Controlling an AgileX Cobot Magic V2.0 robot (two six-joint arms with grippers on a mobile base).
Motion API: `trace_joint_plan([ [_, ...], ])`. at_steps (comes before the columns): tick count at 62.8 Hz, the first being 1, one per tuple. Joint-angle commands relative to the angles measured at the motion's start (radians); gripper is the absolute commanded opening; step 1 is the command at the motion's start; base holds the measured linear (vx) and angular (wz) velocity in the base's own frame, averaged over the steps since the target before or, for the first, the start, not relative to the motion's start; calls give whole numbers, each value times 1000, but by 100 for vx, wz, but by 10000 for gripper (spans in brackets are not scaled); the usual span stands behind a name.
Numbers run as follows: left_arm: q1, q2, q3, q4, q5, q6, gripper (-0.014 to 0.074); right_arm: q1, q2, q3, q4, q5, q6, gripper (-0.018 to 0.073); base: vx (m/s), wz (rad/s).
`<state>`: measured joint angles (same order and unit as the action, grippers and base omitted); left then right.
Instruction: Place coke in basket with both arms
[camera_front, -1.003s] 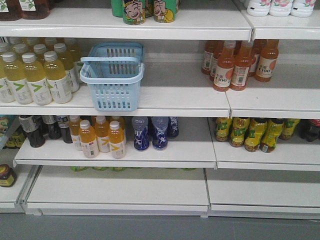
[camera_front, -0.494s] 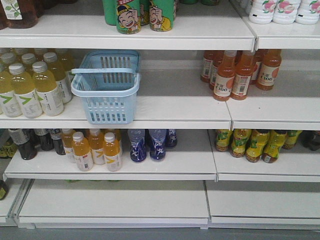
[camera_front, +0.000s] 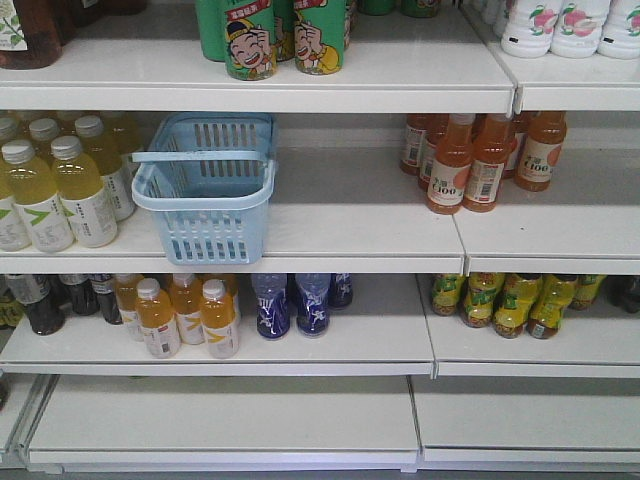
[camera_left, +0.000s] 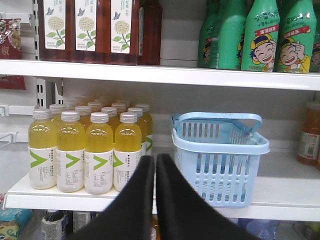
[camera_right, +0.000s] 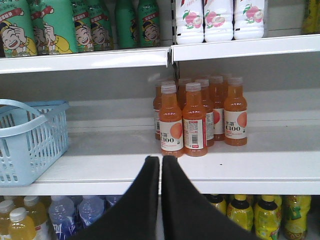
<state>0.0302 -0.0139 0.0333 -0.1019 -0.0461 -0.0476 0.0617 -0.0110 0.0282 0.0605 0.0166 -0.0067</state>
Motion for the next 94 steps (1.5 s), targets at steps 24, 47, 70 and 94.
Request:
trace_joint_plan([
  [24, 0, -13, -25, -8, -66, -6, -6, -1, -12, 8, -8, -73, -3, -2, 3, -1],
  [47, 0, -13, -25, -8, -66, -6, -6, -1, -12, 8, -8, -74, -3, -2, 0, 0],
  [70, 0, -13, -25, -8, -66, -6, -6, -1, -12, 8, -8, -74, -3, -2, 0, 0],
  [94, 0, -13, -25, -8, -66, -6, -6, -1, -12, 8, -8, -74, -3, -2, 0, 0],
])
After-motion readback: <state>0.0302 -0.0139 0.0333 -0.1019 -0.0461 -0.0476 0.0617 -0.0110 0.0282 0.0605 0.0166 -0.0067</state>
